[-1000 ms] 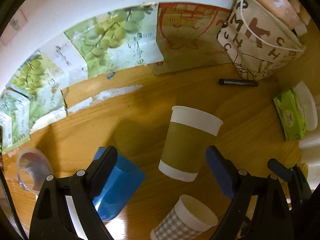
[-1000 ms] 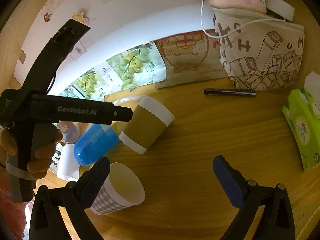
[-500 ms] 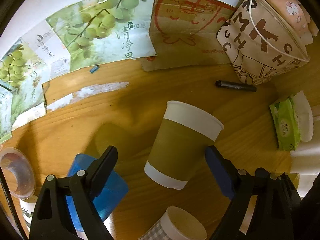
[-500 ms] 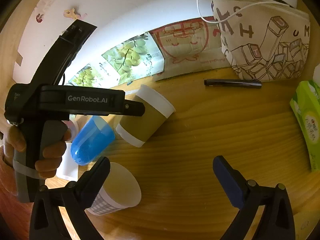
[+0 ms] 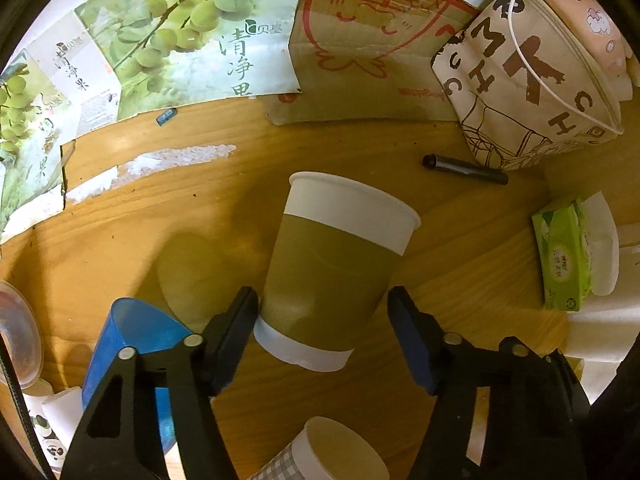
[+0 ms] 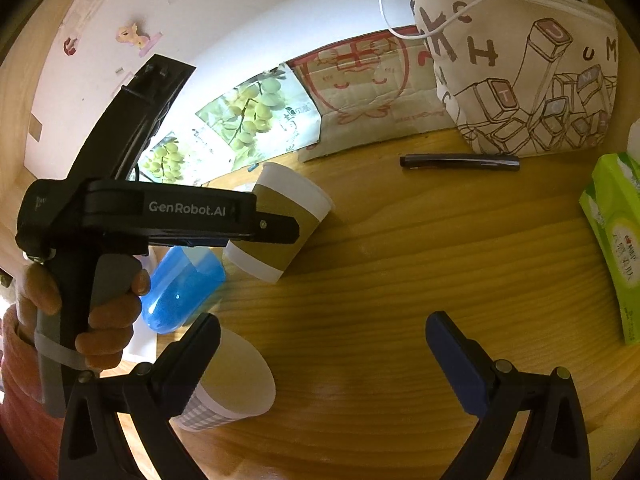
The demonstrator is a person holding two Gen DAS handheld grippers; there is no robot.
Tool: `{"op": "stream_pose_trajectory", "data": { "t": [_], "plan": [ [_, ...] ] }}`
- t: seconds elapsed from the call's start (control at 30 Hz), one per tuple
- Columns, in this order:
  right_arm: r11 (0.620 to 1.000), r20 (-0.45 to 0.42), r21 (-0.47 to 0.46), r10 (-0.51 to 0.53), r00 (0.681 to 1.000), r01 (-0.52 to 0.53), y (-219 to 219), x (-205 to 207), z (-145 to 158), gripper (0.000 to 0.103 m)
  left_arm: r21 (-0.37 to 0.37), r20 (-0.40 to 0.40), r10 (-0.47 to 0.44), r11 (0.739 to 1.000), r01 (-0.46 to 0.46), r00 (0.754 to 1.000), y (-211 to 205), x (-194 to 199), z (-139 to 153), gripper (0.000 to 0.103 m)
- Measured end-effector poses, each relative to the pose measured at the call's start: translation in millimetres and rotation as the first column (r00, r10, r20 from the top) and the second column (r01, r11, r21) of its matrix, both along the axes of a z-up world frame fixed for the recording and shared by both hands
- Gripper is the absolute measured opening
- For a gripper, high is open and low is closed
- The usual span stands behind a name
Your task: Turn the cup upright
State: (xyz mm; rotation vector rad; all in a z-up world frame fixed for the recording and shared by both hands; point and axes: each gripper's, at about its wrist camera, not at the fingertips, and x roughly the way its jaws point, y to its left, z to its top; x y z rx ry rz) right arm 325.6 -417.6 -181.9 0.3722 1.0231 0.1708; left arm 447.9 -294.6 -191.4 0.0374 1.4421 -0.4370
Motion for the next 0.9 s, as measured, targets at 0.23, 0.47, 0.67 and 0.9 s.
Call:
{"op": "stream_pose_trajectory", "data": {
  "t": [0.23, 0.47, 0.67, 0.9],
  "plan": [
    [1.000, -0.001, 0.003, -0.010, 1.000, 0.010, -3, -2, 1, 0.103, -0.016, -0.004, 0.007, 1.000, -0.007, 1.000, 2, 0, 0, 0.068],
    [1.000, 0.000, -0.001, -0.016, 1.000, 0.016, -2, -5, 3, 0.103, -0.040, 0.006, 0.004, 0.999, -0.004, 1.000, 4, -2, 7, 0.067],
    [1.000, 0.003, -0.011, -0.012, 1.000, 0.012, 4, -9, 15, 0.103, -0.056, 0.039, -0.017, 0.998, 0.019, 0.999, 6, -9, 25, 0.067],
    [1.000, 0.018, -0.023, -0.003, 1.000, 0.003, 14, -13, 33, 0.103, -0.069, 0.056, -0.009, 0.998, 0.013, 0.998, 19, -20, 45, 0.066]
  ]
}}
